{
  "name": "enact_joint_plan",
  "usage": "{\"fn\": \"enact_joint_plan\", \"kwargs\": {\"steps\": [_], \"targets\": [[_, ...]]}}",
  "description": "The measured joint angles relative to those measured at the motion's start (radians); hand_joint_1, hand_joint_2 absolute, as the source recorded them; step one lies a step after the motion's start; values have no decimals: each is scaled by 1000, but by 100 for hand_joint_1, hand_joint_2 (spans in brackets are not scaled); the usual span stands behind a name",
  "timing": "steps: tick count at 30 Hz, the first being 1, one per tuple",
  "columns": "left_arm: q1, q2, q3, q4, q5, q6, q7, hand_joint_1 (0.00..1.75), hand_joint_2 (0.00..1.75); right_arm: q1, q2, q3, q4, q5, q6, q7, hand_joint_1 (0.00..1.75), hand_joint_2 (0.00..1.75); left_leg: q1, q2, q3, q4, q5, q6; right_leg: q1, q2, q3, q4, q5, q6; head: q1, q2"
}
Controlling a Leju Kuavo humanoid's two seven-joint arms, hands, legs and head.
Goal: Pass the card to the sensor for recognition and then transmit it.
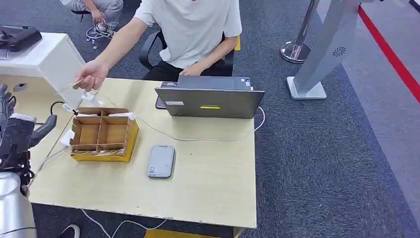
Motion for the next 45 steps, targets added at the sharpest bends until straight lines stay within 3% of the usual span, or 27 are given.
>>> {"fn": "enact_joint_plan", "kwargs": {"steps": [10,11,31,34,42,45], "targets": [[-129,88,-182,93,-261,95,87,0,175,-12,7,0,0,23,15,18,0,0,0,1,0,0,0,0,0,1,0,0,1,-1,0,0],[-140,99,-202,103,-287,105,95,175,175,-14,8,0,0,26,16,18,0,0,0,2,0,0,0,0,0,2,-1,0,1,-1,0,0],[-364,236,-519,378,-788,379,243,175,175,-36,10,0,10,89,36,71,0,0,0,2,0,0,1,0,0,2,-1,1,1,-1,0,0],[-385,241,-564,420,-893,462,270,175,175,-38,11,0,15,118,35,90,0,0,0,3,0,0,1,0,0,3,-1,1,1,-1,0,0],[-376,237,-600,449,-889,503,255,175,175,-38,14,0,17,125,29,98,0,0,0,3,0,0,1,0,0,3,-1,1,1,-1,1,0],[-302,217,-600,368,-854,508,230,175,175,-35,16,0,18,119,25,88,0,0,0,3,0,0,1,0,0,4,-2,1,1,-1,1,0]]}}
